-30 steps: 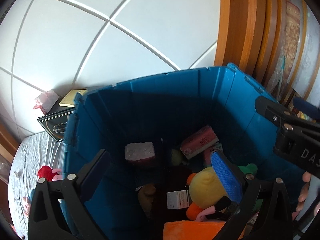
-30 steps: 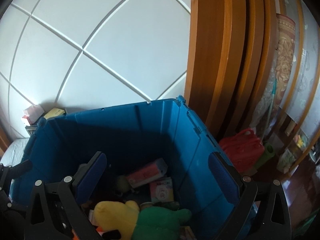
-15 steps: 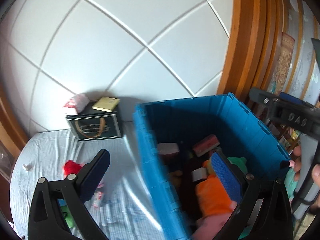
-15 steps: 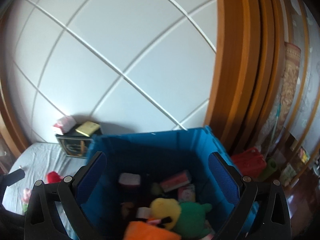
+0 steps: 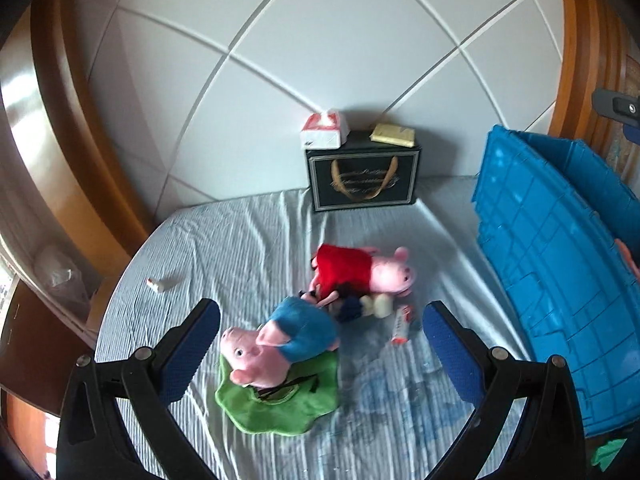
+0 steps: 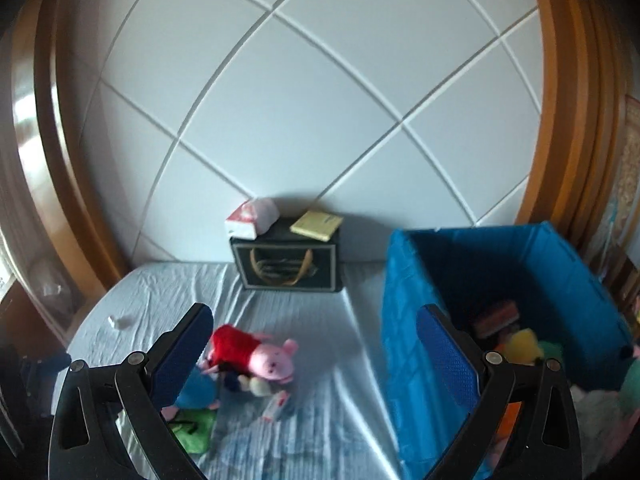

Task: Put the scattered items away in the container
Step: 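Withdraw both tools from the crate back toward the bed, then grasp the small white bottle with the left gripper while the right grasps the red-white medicine box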

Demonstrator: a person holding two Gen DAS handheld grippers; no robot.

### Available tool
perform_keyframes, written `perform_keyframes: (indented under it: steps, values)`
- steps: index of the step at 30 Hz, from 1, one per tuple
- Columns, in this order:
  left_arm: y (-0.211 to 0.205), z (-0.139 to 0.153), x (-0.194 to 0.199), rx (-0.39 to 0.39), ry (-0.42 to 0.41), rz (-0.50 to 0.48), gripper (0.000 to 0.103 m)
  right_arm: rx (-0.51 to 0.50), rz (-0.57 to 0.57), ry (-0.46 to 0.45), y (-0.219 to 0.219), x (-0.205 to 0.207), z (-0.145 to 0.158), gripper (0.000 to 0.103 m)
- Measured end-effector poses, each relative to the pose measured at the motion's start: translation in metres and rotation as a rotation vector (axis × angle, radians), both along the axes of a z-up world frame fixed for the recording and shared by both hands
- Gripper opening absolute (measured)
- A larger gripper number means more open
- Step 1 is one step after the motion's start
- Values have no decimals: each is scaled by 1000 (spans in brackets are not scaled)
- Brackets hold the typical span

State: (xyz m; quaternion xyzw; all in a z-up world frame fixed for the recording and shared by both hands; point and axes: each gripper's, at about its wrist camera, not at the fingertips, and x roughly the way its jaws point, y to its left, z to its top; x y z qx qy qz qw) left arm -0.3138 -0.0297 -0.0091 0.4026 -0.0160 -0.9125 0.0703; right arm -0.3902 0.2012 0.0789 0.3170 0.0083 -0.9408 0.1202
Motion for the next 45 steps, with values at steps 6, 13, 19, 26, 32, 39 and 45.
perform_keyframes:
  steps: [6,13,19,26,32,39,45]
  values:
    - [-70,-62,18,18,-47,58,103,-4,55,-117,-61,-1,-78,103]
    - [-122,-134,26,97,-152,152,103,15,134,-236,-110,-7,-153,103]
    - [-176,-162,38,120,-195,309,103,29,227,-284,-154,-23,-185,103]
    - [-268,-161,22,163,-182,423,103,-2,229,-330,-202,-45,-200,103]
    - [-367,-182,-41,190,-196,477,92,-47,178,-327,-254,-72,-225,103]
    - [-435,-238,-129,221,-212,482,77,-71,126,-367,-339,-118,-272,103]
    - [-458,-276,-180,257,-230,504,77,19,167,-344,-390,-139,-293,103]
